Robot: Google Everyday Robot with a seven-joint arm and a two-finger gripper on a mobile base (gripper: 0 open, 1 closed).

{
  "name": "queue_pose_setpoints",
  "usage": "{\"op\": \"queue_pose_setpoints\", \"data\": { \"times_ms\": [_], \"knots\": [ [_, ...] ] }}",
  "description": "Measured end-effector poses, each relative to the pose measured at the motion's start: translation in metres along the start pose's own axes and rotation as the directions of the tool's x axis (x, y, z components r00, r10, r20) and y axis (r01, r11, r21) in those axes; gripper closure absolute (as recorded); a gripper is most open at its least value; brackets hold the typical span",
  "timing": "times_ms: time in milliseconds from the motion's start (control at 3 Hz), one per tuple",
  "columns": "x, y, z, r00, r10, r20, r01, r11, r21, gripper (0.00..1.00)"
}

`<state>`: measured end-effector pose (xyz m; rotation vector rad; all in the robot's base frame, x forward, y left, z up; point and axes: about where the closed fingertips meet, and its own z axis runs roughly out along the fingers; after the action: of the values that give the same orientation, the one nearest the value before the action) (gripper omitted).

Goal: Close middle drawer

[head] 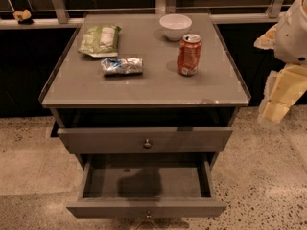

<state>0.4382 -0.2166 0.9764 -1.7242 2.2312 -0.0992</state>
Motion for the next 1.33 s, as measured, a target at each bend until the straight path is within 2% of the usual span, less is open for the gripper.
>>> {"op": "queue_pose_setpoints", "data": {
  "times_ms": [333,667,1000,1333],
  "knots": [
    [0.0,0.0,0.0,1.0,0.0,0.0,0.0,1.0,0.0,0.0],
    [0.003,-0.001,-0.003,1.0,0.006,0.01,-0.006,0.9997,0.026,0.0],
    [0.019,0.01,-0.008,1.0,0.015,-0.002,-0.015,0.9962,0.086,0.0],
    [0.042,0.034,-0.003,0.999,0.007,-0.034,-0.002,0.9901,0.14,0.0]
  ]
}}
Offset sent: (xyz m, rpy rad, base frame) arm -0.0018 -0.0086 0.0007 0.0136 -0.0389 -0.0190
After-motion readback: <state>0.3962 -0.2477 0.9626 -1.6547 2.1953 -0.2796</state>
